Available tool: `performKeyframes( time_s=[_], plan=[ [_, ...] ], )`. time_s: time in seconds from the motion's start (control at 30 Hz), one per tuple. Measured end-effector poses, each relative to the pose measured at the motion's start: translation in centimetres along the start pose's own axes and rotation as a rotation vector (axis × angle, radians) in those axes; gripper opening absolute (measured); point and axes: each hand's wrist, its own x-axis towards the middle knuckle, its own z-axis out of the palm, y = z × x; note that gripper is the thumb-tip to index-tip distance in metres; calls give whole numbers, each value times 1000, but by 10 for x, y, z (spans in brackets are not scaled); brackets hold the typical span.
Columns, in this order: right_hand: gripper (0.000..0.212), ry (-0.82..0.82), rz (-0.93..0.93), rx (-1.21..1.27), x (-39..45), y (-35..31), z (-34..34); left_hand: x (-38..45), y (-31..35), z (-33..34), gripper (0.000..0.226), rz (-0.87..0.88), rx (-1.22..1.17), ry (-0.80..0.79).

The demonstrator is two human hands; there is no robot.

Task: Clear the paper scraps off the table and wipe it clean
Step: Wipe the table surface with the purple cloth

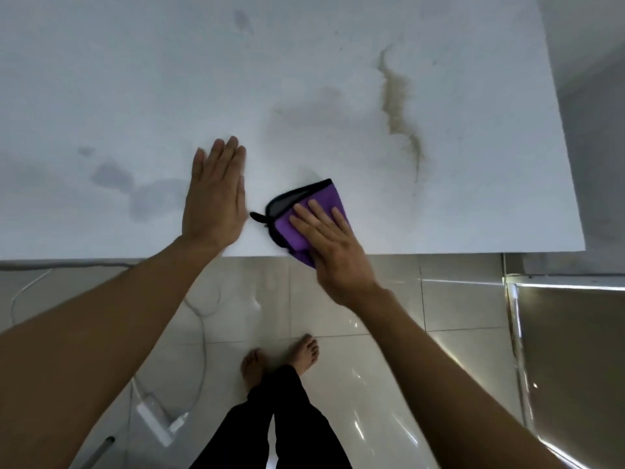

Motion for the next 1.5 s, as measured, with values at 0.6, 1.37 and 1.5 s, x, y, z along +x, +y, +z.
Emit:
performKeyframes(
  time_s=[0.6, 1.37, 1.5],
  plan=[
    [66, -88, 81, 114, -47, 62, -68, -30, 200, -28, 21, -520, -437, 297],
    [71, 174, 712, 11, -114, 283, -174, 99, 401, 101, 54, -411, -149, -59],
    [72, 184, 660, 67, -117, 280, -180, 98, 395, 94, 60, -198, -310, 17]
  ],
)
